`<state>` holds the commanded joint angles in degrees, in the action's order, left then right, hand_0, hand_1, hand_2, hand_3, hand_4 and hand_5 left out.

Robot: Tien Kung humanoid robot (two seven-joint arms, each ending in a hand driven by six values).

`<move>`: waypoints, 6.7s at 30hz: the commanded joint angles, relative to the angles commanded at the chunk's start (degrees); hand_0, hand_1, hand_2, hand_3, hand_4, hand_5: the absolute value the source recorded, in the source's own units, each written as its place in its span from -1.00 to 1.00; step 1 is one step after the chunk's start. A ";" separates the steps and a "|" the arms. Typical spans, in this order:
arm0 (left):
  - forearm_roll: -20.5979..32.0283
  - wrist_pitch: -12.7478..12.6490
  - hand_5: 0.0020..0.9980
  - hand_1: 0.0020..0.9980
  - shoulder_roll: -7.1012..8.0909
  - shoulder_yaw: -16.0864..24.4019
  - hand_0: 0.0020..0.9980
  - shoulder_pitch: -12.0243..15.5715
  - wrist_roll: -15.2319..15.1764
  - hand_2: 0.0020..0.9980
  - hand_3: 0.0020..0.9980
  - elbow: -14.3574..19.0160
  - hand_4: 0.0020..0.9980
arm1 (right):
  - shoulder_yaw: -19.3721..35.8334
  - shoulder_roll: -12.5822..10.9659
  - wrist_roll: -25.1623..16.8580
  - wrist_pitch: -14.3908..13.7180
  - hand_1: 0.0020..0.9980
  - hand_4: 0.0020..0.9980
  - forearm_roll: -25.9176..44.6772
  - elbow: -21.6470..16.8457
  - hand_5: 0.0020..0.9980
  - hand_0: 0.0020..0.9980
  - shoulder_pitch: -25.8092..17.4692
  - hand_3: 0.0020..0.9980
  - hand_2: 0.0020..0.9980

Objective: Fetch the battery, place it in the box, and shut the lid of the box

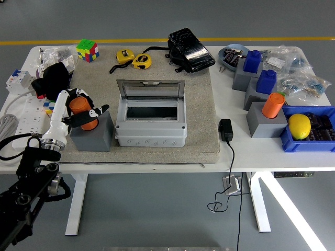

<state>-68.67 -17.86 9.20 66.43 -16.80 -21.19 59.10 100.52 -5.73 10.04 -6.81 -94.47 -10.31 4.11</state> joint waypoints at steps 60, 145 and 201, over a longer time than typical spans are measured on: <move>-55.18 -7.46 -0.67 -1.00 7.02 -13.57 -0.97 0.75 23.65 -0.87 -0.88 28.16 0.73 | 3.22 -0.72 0.06 -0.41 0.70 1.00 -2.04 0.00 1.00 0.70 0.56 0.73 0.64; -59.99 -12.59 -0.76 -1.00 -5.65 -26.99 -0.96 -18.64 19.17 -0.87 -0.87 -3.34 0.61 | 4.03 -0.60 0.83 -0.30 0.71 1.00 -4.79 0.00 1.00 0.70 2.42 0.73 0.64; -52.51 -7.02 -0.04 0.16 -5.79 -24.10 -0.34 -17.39 14.44 0.15 0.10 -1.61 1.00 | 3.18 -0.94 1.07 -0.11 0.70 1.00 -3.98 0.00 1.00 0.70 2.68 0.73 0.63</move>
<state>-121.18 -24.87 3.40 42.33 -34.20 -6.75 57.49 103.71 -6.67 11.12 -6.92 -98.45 -10.31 6.79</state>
